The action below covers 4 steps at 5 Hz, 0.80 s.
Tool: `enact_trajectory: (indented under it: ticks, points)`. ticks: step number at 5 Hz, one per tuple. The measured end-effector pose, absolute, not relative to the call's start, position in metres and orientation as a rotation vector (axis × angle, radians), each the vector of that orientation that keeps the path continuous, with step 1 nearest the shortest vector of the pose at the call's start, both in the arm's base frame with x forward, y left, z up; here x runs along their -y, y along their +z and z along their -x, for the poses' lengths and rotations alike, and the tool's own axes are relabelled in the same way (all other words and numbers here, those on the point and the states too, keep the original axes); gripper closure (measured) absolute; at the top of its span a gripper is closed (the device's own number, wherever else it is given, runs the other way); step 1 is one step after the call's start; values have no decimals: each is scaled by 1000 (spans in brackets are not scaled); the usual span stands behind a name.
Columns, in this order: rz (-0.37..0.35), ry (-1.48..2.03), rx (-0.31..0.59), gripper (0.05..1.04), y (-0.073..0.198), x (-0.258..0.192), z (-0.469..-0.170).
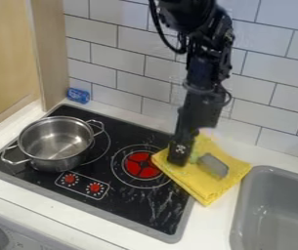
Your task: Move the green vegetable in the top of yellow cloth
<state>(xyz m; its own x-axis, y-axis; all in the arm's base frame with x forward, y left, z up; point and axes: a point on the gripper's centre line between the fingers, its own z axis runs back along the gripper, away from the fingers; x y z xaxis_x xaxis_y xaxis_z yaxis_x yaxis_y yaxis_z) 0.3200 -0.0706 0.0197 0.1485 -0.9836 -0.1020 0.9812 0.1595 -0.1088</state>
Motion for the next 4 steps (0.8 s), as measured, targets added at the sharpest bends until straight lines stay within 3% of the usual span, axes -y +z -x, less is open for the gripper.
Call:
enact_trajectory:
  ticks: [4]
  points:
    - [-7,-1381,9,85,102,62,-318]
